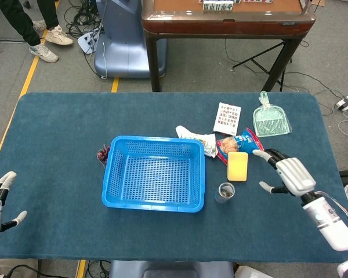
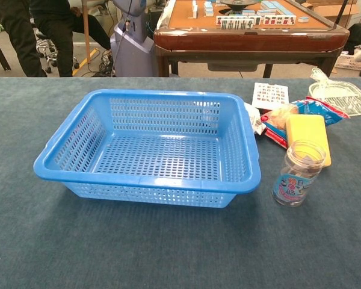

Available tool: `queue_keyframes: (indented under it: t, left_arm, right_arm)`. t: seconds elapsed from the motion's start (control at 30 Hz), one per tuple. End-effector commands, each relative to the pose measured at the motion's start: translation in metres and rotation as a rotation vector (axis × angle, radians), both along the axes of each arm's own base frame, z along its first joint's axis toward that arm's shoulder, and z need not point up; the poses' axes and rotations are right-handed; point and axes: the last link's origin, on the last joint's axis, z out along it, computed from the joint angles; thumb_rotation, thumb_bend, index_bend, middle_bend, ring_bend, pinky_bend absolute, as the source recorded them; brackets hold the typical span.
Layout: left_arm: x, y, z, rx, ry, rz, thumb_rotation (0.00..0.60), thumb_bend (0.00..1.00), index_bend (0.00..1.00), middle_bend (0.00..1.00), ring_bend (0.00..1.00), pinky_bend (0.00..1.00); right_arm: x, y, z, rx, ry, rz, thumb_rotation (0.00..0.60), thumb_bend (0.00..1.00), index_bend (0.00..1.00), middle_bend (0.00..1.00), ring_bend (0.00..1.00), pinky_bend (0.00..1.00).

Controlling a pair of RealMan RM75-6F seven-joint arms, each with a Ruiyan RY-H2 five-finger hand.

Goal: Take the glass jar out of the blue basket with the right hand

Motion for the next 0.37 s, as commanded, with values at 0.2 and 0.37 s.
queue_keyframes:
  t: [0.2,0.37]
  left_arm:
    - [0.001,0.001,-0.004,-0.011,0.0,-0.007,0.6,0.15,0.13,0.14,0.15,0.18]
    - [0.006,0.002,-0.007,-0.017,-0.001,-0.03,0.6,0.15,0.13,0.14,0.15,0.18]
  right_arm:
    - [-0.028,0.066,0.028,-0.217,0.042,-0.123,0.6,0.23,0.17,0.24,0.16,0.31]
    - [-0.035,0.089,0.033,-0.28,0.048,-0.158,0.6,0.23,0.17,0.25,0.19,0.31]
